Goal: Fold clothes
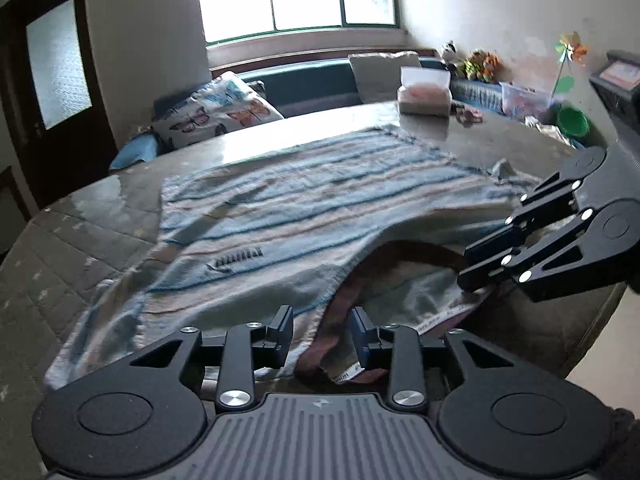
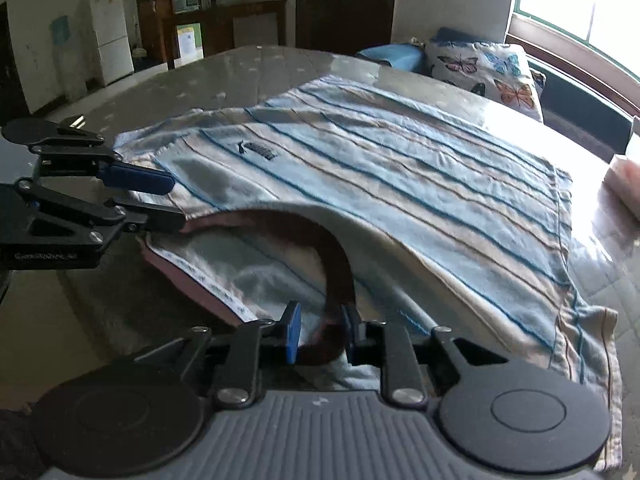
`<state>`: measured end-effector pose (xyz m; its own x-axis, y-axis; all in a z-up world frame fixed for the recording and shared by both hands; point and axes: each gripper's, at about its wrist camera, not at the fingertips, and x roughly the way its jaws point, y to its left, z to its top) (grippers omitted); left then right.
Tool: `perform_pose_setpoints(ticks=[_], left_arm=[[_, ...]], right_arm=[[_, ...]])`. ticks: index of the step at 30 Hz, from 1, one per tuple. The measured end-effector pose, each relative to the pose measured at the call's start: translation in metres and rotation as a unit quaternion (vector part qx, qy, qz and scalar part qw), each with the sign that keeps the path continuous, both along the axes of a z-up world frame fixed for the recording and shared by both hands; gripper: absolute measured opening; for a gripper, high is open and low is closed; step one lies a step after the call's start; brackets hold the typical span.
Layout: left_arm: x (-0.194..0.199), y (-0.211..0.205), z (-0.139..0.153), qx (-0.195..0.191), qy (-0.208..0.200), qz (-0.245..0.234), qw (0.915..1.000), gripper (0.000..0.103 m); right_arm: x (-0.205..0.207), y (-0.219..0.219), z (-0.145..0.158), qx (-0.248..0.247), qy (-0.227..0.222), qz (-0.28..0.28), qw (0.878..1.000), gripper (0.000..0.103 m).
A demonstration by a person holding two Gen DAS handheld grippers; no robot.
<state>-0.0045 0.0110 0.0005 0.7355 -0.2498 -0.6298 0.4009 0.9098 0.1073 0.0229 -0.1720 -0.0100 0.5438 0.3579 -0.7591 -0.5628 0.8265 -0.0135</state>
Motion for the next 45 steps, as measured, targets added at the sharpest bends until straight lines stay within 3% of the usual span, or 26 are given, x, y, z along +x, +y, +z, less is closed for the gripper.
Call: perform_pose_setpoints(ticks=[2,4,7,9,15,17,20,24,26,28,31,34,45], left_arm=[[0.002,-0.001,-0.005,0.006,0.004,-0.001,1.0,0.035],[0.002,-0.001,-0.007,0.01,0.006,0.001,0.9999,0.034],[-0.001,0.003,-0.006,0.01,0.007,0.002,0.9999,0.033],[-0.004,0.006,-0.007,0.01,0.011,0.0,0.9999,0.022],[-0.014,0.009,-0.007,0.026,0.018,-0.022,0.9992,0.016],[-0.016,0.01,-0.002,0.029,0.017,-0.03,0.999,0.015],[-0.018,0.012,0.006,0.028,0.014,-0.043,0.9986,0.015],[-0.001,0.012,0.008,0.009,0.011,-0.024,0.9996,0.017],[0.009,0.013,0.009,-0.002,0.011,-0.013,0.9999,0.017],[0.019,0.013,0.009,-0.013,0.01,-0.001,0.9999,0.017],[0.034,0.013,0.009,-0.029,0.01,0.016,0.9994,0.018],[0.047,0.012,0.008,-0.04,0.01,0.029,0.9987,0.018],[0.025,-0.002,-0.018,0.001,-0.001,-0.005,1.0,0.028]], right_arm=[[-0.003,-0.002,0.001,-0.001,-0.003,-0.004,1.0,0.007],[-0.008,-0.005,0.005,0.001,-0.015,-0.008,1.0,0.002],[-0.021,-0.014,0.021,0.025,-0.032,-0.008,0.999,0.001],[-0.03,-0.018,0.028,0.033,-0.039,-0.004,0.999,0.001],[-0.041,-0.021,0.015,0.024,0.019,0.035,0.999,0.001],[-0.04,-0.022,0.017,0.027,0.026,0.045,0.998,0.002],[-0.03,-0.026,0.034,0.046,-0.002,0.037,0.998,0.007],[-0.006,-0.023,0.042,0.051,-0.033,0.022,0.998,0.01],[0.012,-0.02,0.037,0.048,-0.031,0.013,0.998,0.015],[0.03,-0.017,0.024,0.037,-0.029,-0.001,0.999,0.031],[0.044,-0.01,0.004,0.029,-0.017,-0.01,0.999,0.031],[0.042,-0.005,-0.008,0.028,-0.008,-0.006,1.0,0.034],[-0.001,-0.013,-0.004,0.021,-0.019,0.022,0.999,0.037]])
